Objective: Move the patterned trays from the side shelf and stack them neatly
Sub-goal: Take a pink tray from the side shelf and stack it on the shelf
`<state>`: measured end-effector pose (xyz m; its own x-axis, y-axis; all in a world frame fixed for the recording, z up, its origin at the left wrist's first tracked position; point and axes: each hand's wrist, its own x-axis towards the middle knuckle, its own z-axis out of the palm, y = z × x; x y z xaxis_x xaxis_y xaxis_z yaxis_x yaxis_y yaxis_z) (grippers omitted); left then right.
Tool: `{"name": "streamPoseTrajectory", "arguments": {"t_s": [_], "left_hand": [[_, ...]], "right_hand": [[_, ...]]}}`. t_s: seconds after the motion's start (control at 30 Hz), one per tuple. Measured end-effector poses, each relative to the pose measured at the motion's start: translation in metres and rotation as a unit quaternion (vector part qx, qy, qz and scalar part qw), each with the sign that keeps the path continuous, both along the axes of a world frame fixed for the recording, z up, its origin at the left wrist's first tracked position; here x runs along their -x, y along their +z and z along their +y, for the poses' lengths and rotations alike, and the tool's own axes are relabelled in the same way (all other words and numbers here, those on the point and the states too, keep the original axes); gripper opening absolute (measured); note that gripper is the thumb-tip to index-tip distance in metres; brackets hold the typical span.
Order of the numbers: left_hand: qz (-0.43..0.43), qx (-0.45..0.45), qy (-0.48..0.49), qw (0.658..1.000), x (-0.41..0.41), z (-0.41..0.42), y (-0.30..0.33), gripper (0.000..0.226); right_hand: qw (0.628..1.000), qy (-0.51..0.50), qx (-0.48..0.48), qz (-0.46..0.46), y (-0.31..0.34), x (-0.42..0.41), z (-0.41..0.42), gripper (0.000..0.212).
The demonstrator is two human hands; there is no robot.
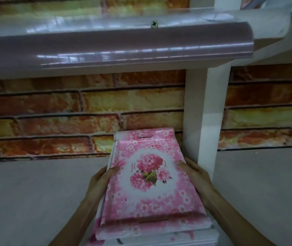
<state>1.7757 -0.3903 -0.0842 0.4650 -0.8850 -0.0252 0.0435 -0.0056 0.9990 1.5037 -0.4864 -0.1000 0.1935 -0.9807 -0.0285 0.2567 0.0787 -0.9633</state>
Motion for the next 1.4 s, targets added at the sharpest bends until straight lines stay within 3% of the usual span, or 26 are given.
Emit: {"name": "streamPoseTrajectory", "arguments": {"t_s": [0.63, 0.83, 1.0, 1.23, 1.4], "left_hand": [[0.0, -0.017, -0.023, 1.0, -0.017, -0.022, -0.019, 0.03], [0.001, -0.036, -0.085, 0.996, -0.026, -0.022, -0.015, 0.036], [-0.053, -0.005, -0.07, 0.996, -0.028, 0.003, -0.018, 0.021], [-0.011, 0.006, -0.04, 0.999, -0.016, 0.06, -0.026, 0.018], [-0.009, 0.026, 0.004, 1.0, 0.0, 0.117, -0.032, 0.041]], "right_hand": [[0.999, -0.027, -0.018, 0.035, -0.016, -0.003, -0.01, 0.058], [0.998, 0.012, -0.032, 0.045, -0.01, -0.001, -0.008, 0.062], [0.998, 0.019, -0.014, 0.052, -0.009, 0.006, 0.016, 0.029], [0.998, 0.031, -0.002, 0.052, -0.011, 0.025, 0.062, 0.037], [0.995, 0.0, 0.034, 0.089, -0.011, 0.044, 0.109, 0.031]]}}
